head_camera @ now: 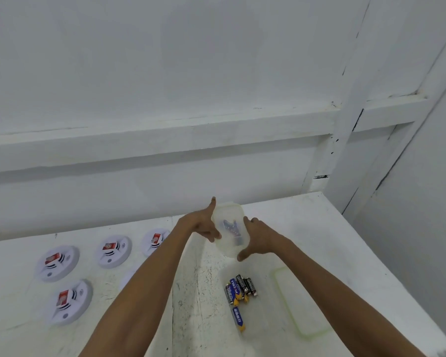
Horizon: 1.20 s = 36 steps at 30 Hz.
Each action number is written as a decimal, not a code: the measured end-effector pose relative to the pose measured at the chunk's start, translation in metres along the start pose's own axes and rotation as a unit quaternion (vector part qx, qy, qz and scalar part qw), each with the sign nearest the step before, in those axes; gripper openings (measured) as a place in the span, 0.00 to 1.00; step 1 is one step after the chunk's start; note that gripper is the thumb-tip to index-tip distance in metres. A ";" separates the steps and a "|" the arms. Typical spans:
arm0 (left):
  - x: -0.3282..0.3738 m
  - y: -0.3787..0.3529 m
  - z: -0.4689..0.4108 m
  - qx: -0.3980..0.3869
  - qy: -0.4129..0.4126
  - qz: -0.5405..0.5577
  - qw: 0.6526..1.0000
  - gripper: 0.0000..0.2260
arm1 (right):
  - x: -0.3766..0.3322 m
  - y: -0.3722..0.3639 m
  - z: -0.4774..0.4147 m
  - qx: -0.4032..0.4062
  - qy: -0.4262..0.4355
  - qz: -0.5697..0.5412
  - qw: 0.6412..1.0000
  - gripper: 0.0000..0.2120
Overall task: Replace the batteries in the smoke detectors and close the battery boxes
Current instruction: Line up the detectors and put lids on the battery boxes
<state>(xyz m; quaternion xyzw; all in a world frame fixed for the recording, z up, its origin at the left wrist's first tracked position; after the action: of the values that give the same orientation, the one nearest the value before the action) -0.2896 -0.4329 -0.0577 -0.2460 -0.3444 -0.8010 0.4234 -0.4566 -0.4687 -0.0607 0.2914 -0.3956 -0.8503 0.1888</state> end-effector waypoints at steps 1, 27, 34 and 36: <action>-0.001 -0.002 -0.002 -0.018 0.008 -0.011 1.000 0.61 | 0.000 -0.003 0.003 0.009 0.002 0.028 1.000 0.50; -0.044 -0.007 0.006 0.073 -0.023 0.184 0.980 0.49 | 0.025 -0.036 0.030 0.114 0.017 -0.093 0.989 0.47; -0.063 -0.103 0.059 0.007 0.040 0.190 0.981 0.29 | 0.101 -0.044 0.086 0.116 -0.187 -0.073 0.973 0.40; -0.064 -0.125 0.066 -0.028 0.034 0.176 0.983 0.27 | 0.120 -0.050 0.105 0.089 -0.249 -0.063 0.962 0.47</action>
<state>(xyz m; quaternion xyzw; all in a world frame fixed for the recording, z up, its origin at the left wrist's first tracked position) -0.3549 -0.2999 -0.1025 -0.2875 -0.2587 -0.7308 0.5624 -0.6198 -0.4450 -0.0868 0.1099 -0.4847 -0.8678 0.0036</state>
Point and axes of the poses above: each hand's wrist, its own z-axis away from the middle knuckle, its own y-axis out of the back of the hand, x = y × z, the point moved 8 cm from there along -z, towards the middle knuckle, and after that the axes turned 11 degrees about -x, right-handed, at the moved point
